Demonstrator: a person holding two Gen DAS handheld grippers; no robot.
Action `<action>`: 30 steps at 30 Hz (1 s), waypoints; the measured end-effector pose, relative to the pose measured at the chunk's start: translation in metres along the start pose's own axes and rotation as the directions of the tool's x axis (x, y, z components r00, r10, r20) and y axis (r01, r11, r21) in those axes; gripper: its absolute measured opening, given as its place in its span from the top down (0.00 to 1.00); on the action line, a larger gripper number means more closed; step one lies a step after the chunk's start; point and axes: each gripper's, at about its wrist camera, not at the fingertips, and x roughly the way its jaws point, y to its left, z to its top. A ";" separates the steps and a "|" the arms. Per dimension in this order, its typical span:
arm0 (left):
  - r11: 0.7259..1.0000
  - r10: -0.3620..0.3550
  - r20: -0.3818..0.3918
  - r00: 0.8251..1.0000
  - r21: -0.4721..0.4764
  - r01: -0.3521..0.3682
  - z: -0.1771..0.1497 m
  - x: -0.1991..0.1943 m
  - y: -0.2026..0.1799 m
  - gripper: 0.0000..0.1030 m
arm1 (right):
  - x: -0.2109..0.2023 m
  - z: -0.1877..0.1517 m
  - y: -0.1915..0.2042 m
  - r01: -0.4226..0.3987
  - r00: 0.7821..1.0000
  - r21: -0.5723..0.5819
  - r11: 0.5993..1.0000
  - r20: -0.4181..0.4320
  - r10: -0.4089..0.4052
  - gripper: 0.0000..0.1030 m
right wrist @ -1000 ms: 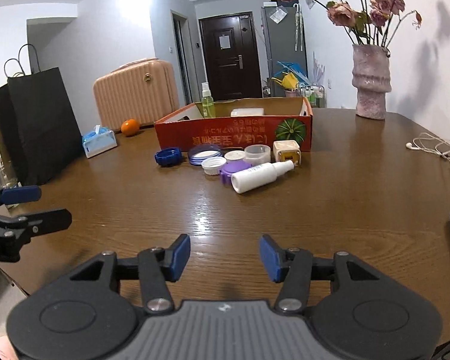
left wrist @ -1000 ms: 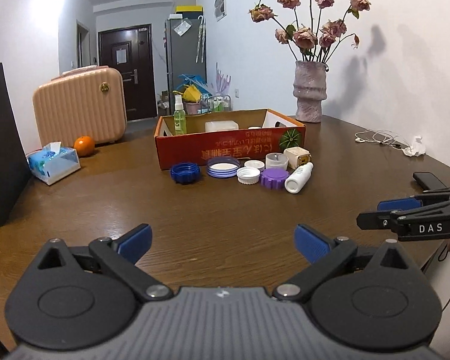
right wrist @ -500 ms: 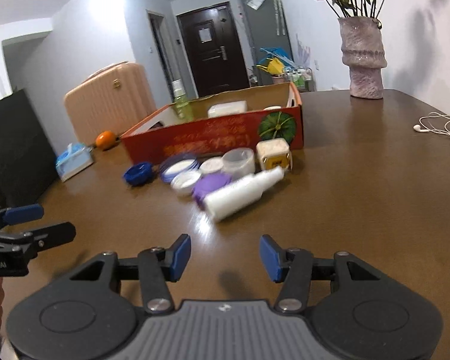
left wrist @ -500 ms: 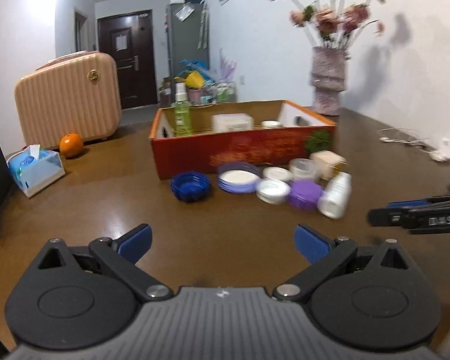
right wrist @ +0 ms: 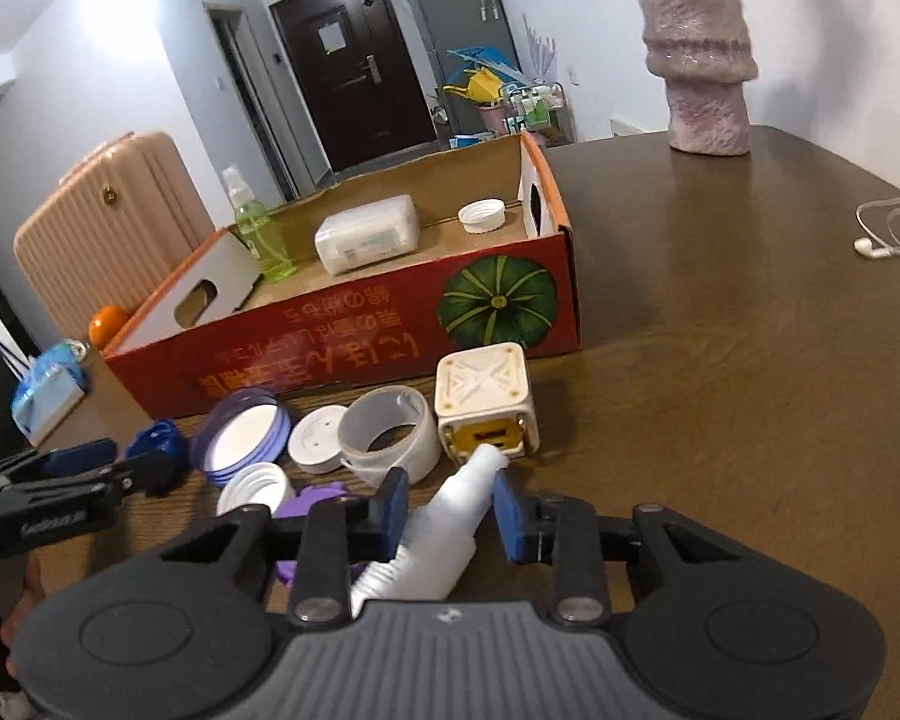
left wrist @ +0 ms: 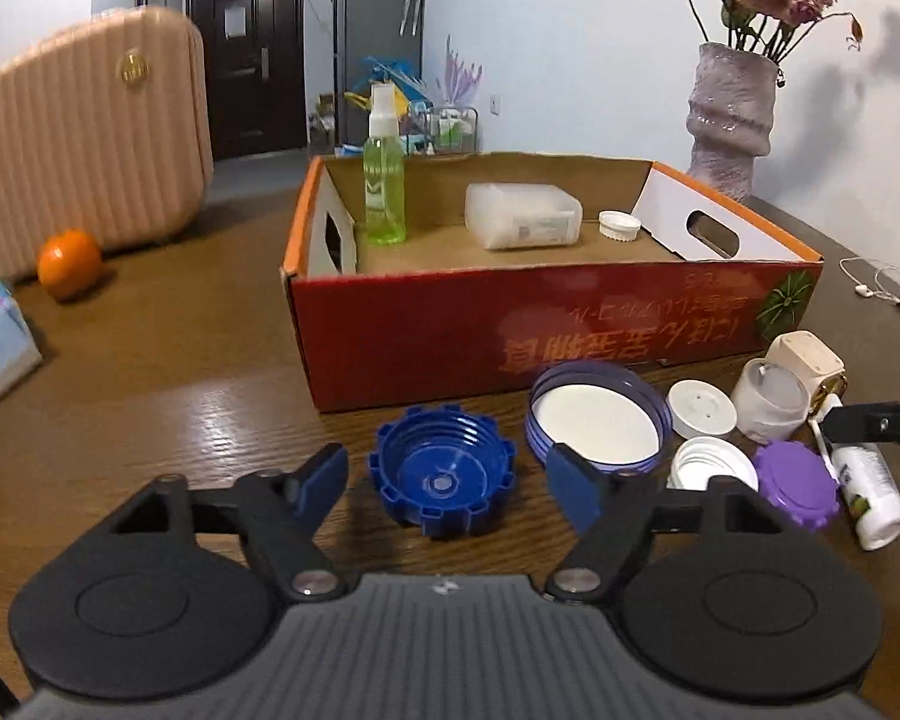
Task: Organize rigid objects
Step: 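Grasp the blue cap with the left gripper while the right gripper grasps the white spray bottle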
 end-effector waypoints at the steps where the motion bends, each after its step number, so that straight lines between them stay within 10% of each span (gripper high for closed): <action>1: 1.000 -0.009 0.006 1.000 -0.006 0.009 0.000 0.001 0.002 0.31 | 0.003 0.001 0.002 0.012 1.000 -0.020 1.000 -0.008 -0.012 0.71; 6: 0.999 -0.015 0.023 1.000 0.037 0.014 -0.004 -0.003 -0.002 0.48 | 0.011 0.003 0.007 0.050 0.998 -0.062 0.997 -0.034 -0.052 0.73; 30: 1.000 -0.013 0.070 0.997 -0.004 0.014 -0.079 -0.121 -0.031 0.48 | -0.107 -0.069 0.036 0.097 0.972 -0.280 0.955 0.231 -0.031 0.81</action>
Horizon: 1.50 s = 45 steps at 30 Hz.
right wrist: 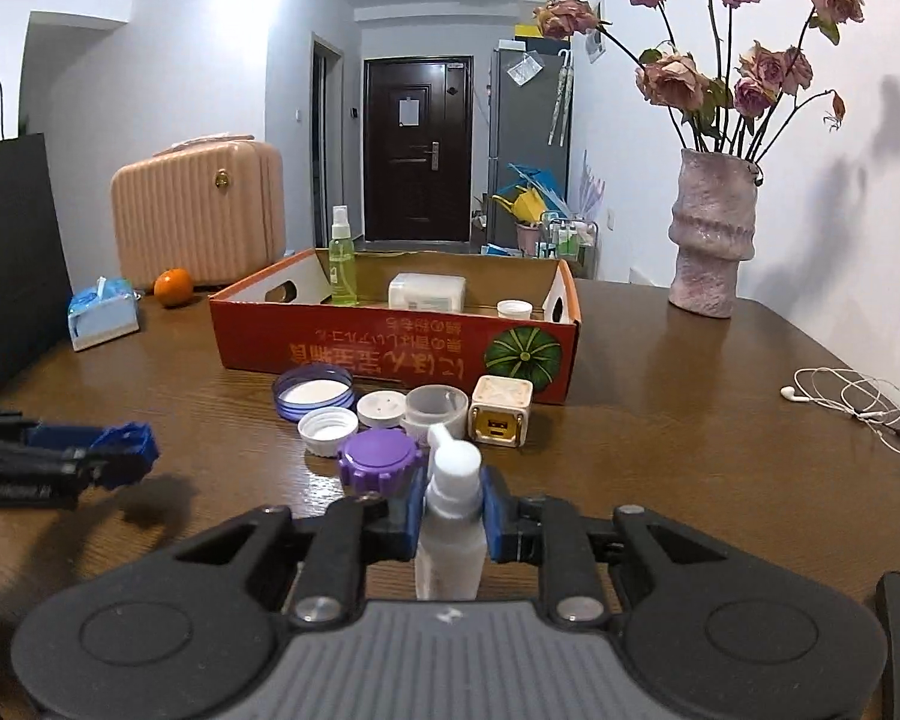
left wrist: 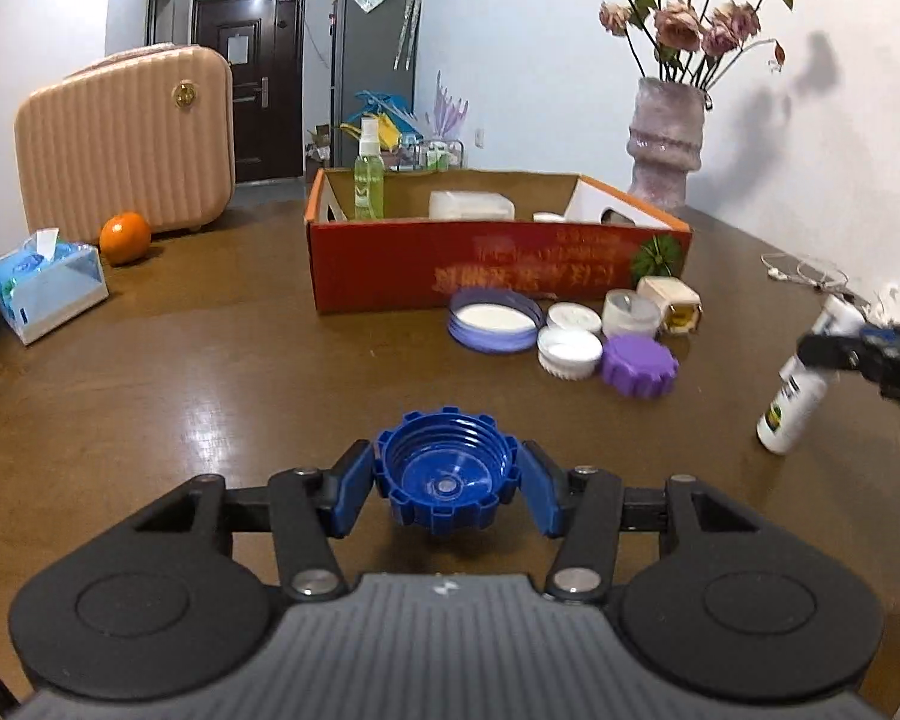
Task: Organize rigid objects
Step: 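Carry the blue cap into the box with the left gripper while the right drops the white spray bottle in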
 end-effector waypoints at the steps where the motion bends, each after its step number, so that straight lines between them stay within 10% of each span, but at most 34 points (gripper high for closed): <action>1: 1.000 0.001 -0.004 1.000 -0.004 -0.001 -0.001 -0.001 -0.001 0.48 | 0.000 0.000 0.000 0.000 1.000 -0.001 1.000 -0.002 0.000 0.81; 10: 1.000 -0.023 0.040 0.999 0.005 0.023 0.019 -0.007 -0.003 0.48 | 0.001 0.009 0.002 -0.034 0.999 0.002 0.999 -0.009 0.034 0.82; 18: 0.996 -0.091 0.089 0.992 0.014 0.090 0.122 0.046 0.017 0.48 | 0.026 0.073 -0.004 -0.105 0.992 -0.038 0.994 0.072 0.108 0.82; 31: 0.996 0.046 -0.202 0.978 -0.071 -0.062 0.238 0.286 0.032 0.48 | 0.274 0.211 -0.044 -0.047 0.997 0.061 0.997 -0.052 0.051 0.82; 45: 0.996 0.049 -0.218 0.975 -0.069 -0.065 0.250 0.314 0.031 0.38 | 0.350 0.210 -0.035 -0.012 0.990 0.030 0.999 -0.138 0.016 0.81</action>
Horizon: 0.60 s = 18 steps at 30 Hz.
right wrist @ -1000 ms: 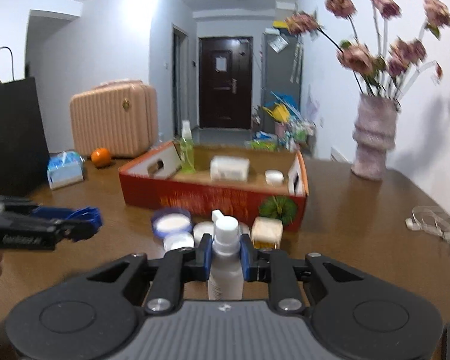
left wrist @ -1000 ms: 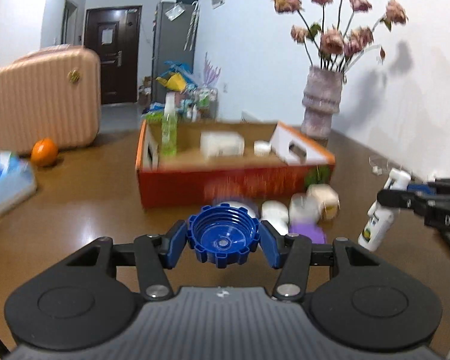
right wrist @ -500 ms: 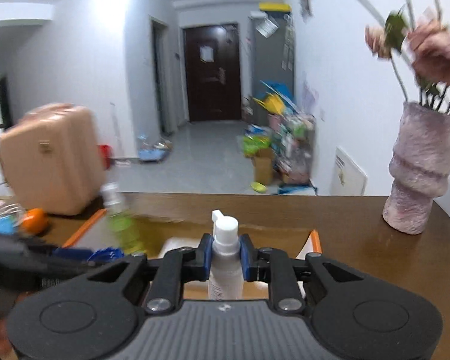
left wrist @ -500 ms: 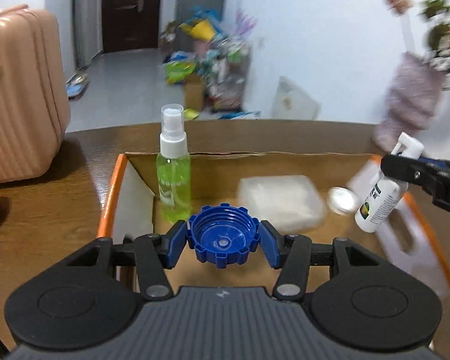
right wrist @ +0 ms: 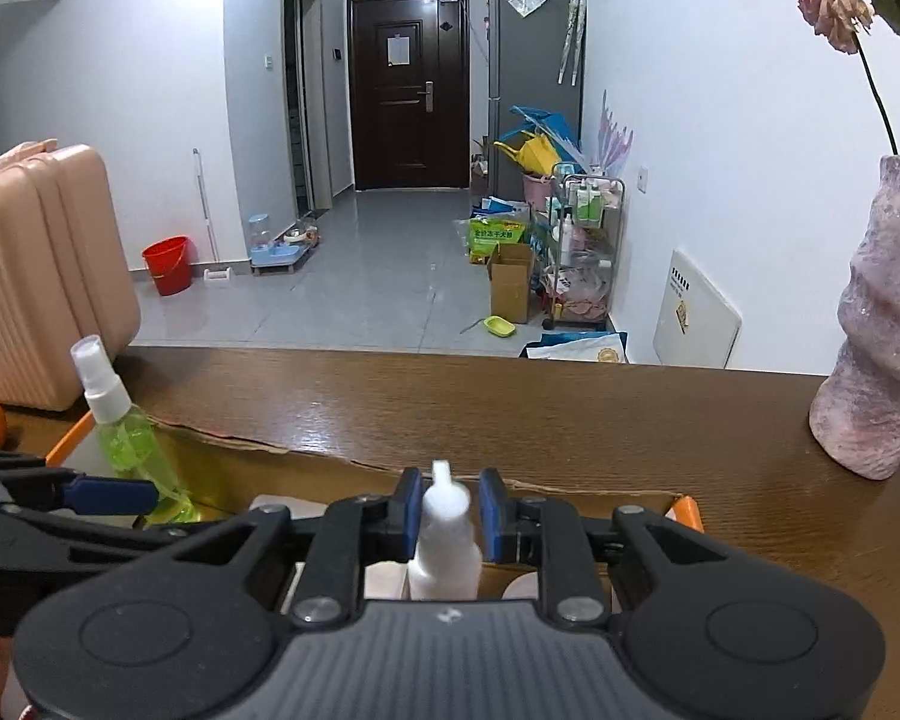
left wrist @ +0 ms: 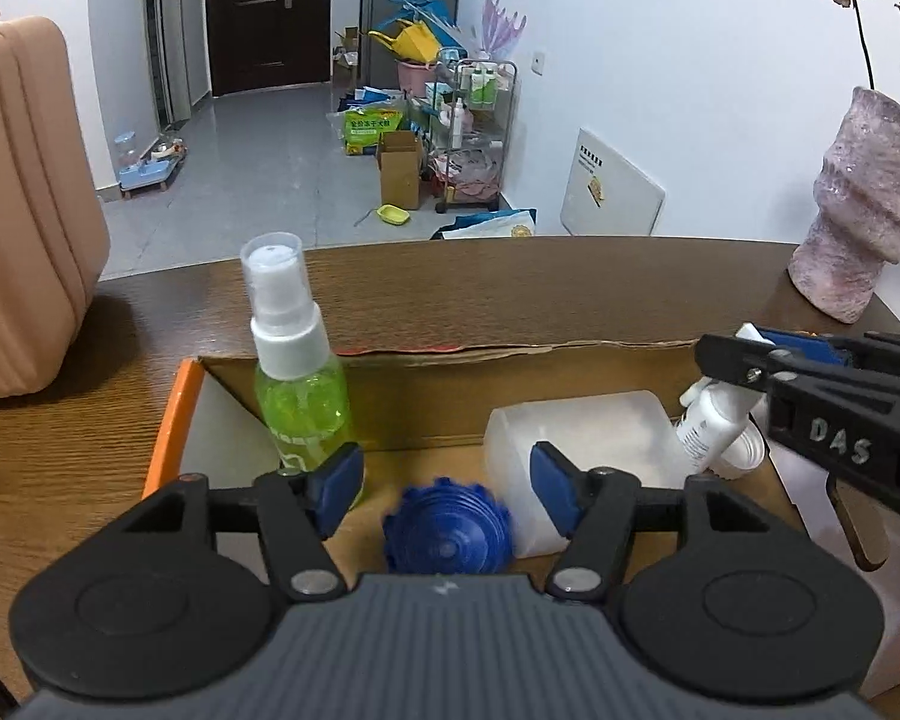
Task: Organize rigid objects
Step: 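Carry the blue cap into the box with the left gripper while the right drops the white spray bottle in, then withdraw both grippers from the box back over the table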
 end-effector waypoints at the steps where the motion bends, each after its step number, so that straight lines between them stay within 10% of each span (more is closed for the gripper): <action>1: 1.000 0.002 0.000 1.000 -0.004 -0.002 -0.001 -0.003 0.001 0.36 | -0.003 0.000 0.000 -0.001 1.000 0.006 1.000 0.004 0.001 0.80; 11: 1.000 -0.001 0.083 0.997 0.025 -0.002 -0.026 -0.115 0.015 0.27 | -0.098 0.014 -0.004 -0.002 0.996 -0.004 1.000 0.086 0.002 0.74; 15: 0.998 0.016 0.194 0.981 0.060 -0.028 -0.056 -0.183 0.026 0.22 | -0.168 -0.003 -0.009 0.007 0.992 -0.049 0.999 0.129 -0.001 0.50; 18: 0.994 0.061 0.249 0.967 0.074 -0.082 -0.087 -0.224 0.034 0.20 | -0.210 -0.031 -0.011 0.038 0.990 -0.116 0.992 0.140 -0.022 0.50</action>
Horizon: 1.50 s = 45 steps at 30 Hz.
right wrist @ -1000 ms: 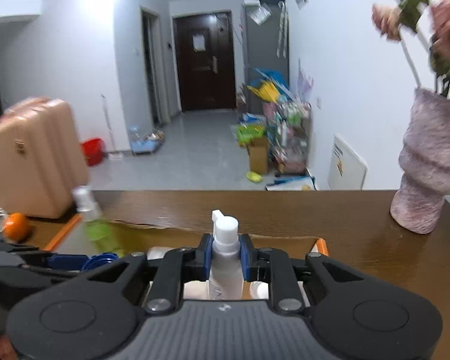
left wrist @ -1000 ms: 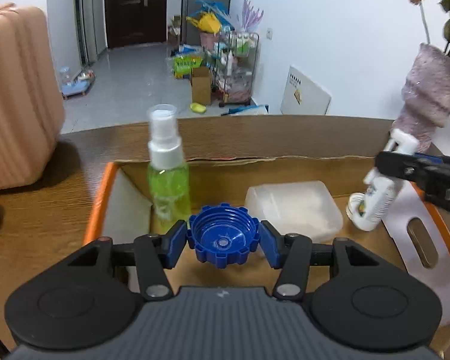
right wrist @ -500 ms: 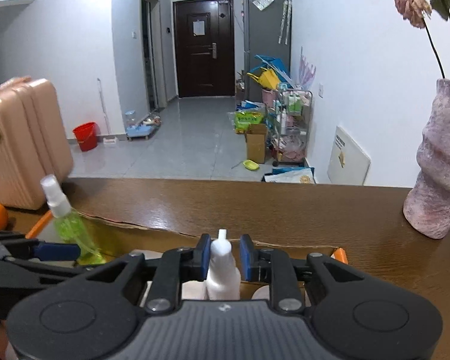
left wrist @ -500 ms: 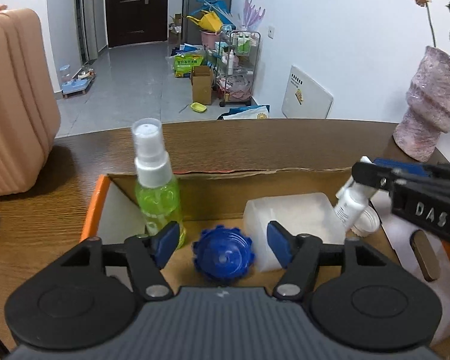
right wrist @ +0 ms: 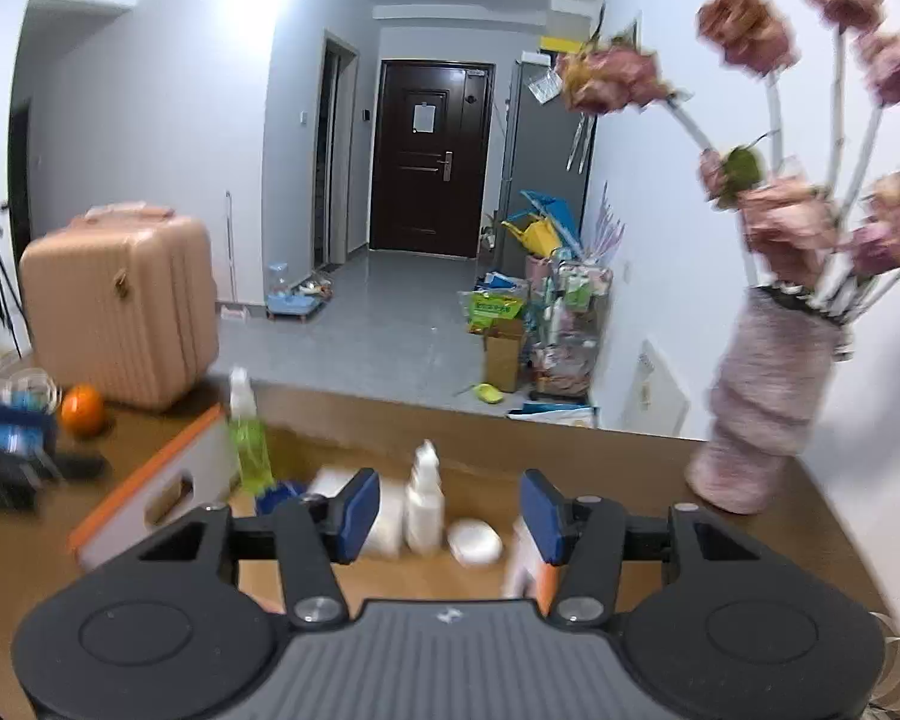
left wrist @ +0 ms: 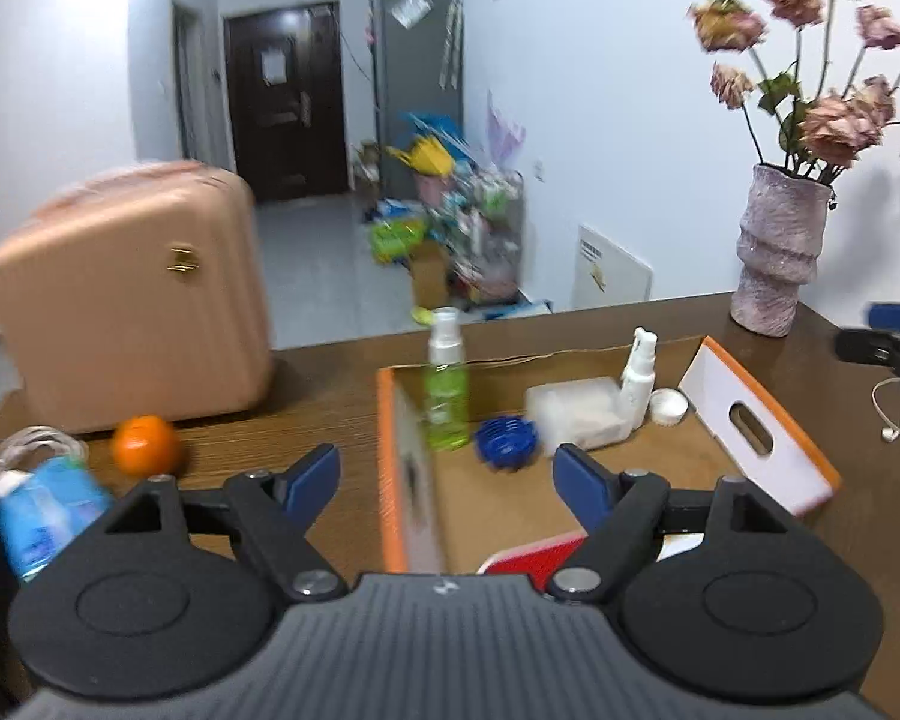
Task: Organize rigid objects
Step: 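Withdraw both grippers from the box back over the table, then grasp the white screw cap with the left gripper while the right gripper grasps the purple cap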
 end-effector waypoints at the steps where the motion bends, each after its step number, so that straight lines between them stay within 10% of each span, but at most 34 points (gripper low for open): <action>1: 1.000 0.004 0.023 1.000 -0.003 -0.004 -0.009 -0.018 0.004 0.18 | -0.013 -0.009 -0.002 0.014 1.000 -0.002 1.000 -0.004 -0.014 0.50; 14: 0.998 0.057 0.242 0.969 -0.006 -0.058 -0.134 -0.159 -0.027 0.03 | -0.150 -0.117 0.025 -0.029 0.997 0.034 0.999 0.077 0.026 0.44; 24: 1.000 -0.016 0.140 0.990 -0.024 0.019 -0.238 -0.199 -0.062 0.00 | -0.214 -0.225 0.075 -0.072 0.995 0.086 0.994 0.078 0.065 0.40; 45: 0.999 -0.017 0.040 0.999 -0.031 0.019 -0.215 -0.126 -0.076 0.00 | -0.145 -0.222 0.074 -0.105 0.994 0.045 0.993 -0.039 0.106 0.37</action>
